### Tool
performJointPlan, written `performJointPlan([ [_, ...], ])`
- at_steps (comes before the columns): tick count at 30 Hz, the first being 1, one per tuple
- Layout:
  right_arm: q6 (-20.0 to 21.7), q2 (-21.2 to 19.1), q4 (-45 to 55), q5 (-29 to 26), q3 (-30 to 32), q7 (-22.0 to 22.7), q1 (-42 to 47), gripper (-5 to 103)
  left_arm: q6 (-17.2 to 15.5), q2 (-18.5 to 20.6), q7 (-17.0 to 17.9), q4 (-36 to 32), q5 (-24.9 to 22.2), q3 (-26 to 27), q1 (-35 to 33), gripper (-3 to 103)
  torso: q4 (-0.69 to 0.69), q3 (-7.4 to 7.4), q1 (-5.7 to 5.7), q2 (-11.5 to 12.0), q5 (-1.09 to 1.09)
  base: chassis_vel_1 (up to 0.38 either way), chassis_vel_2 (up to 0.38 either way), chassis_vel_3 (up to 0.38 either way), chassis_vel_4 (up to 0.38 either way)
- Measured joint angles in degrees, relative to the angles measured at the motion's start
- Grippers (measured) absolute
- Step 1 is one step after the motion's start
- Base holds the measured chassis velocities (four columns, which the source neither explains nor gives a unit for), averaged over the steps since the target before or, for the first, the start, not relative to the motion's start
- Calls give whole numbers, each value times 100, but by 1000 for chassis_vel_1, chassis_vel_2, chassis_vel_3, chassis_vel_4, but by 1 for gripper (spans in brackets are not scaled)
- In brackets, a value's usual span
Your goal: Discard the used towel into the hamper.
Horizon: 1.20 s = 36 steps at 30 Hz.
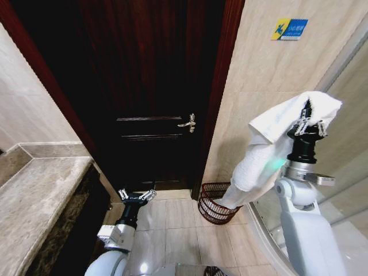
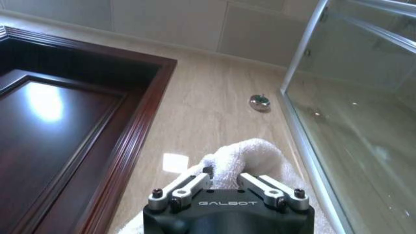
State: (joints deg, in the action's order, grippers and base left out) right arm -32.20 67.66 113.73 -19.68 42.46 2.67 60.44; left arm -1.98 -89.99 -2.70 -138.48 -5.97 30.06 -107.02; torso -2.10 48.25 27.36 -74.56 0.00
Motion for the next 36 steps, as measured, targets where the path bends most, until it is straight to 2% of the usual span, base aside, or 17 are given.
performJointPlan([
  [36,-26,23,-2,-1,0,-6,52,6,0,0,0,0,0,0,0,100,0,-1,-1,-2,0,-30,28,28,-27],
])
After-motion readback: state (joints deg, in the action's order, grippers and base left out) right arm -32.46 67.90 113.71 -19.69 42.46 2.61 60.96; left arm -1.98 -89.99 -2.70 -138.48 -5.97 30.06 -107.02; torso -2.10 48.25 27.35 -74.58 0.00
